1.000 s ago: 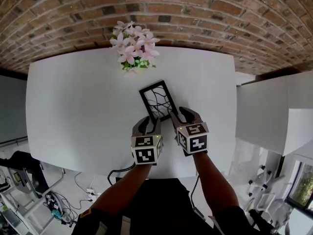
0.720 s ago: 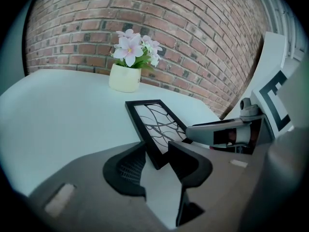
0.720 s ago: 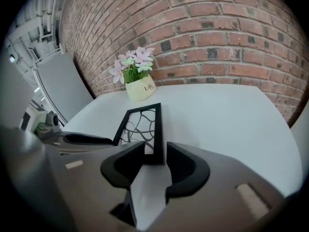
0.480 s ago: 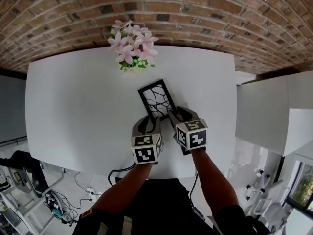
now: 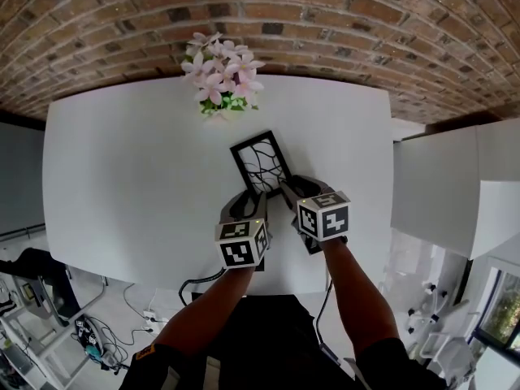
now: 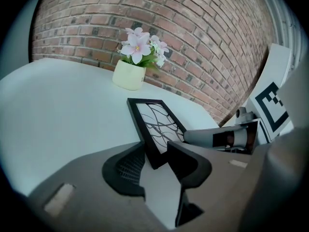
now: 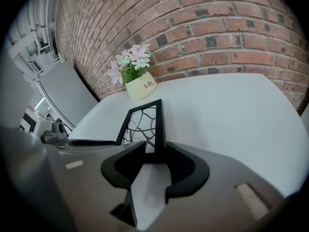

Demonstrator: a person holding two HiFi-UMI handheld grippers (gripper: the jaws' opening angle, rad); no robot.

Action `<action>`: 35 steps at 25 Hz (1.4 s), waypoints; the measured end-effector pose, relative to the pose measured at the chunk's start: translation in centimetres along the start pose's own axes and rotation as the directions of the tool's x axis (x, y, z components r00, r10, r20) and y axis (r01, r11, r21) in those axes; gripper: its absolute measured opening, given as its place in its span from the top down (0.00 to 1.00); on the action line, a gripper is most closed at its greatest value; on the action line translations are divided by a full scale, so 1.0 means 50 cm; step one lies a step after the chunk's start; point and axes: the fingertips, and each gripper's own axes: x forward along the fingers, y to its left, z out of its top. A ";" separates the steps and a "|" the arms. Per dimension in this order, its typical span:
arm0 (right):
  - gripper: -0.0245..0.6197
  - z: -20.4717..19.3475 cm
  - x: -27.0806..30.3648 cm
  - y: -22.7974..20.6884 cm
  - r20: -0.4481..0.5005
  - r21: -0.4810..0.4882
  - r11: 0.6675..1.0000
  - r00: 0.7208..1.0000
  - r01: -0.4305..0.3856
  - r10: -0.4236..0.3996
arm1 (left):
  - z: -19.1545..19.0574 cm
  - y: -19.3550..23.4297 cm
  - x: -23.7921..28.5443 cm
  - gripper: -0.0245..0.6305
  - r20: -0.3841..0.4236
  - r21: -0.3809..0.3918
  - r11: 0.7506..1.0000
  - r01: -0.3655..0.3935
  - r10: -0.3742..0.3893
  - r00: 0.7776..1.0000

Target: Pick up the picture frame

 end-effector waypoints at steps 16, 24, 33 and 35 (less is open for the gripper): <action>0.76 0.017 -0.057 0.040 0.089 -0.051 0.997 0.995 0.057 -0.052 | 0.029 -0.024 -0.044 0.78 0.060 0.074 0.997 0.022 -0.026 0.998; 0.78 0.010 -0.142 0.097 0.172 0.018 0.991 0.976 0.135 -0.136 | 0.046 -0.045 -0.124 0.78 0.052 0.153 0.985 0.079 -0.088 0.995; 0.78 -0.014 -0.216 0.216 0.251 0.140 0.973 0.944 0.185 -0.216 | 0.062 -0.033 -0.255 0.79 0.037 0.273 0.953 0.134 -0.150 0.988; 0.78 -0.019 -0.230 0.250 0.272 0.164 0.968 0.935 0.190 -0.230 | 0.066 -0.025 -0.287 0.79 0.040 0.297 0.944 0.147 -0.167 0.985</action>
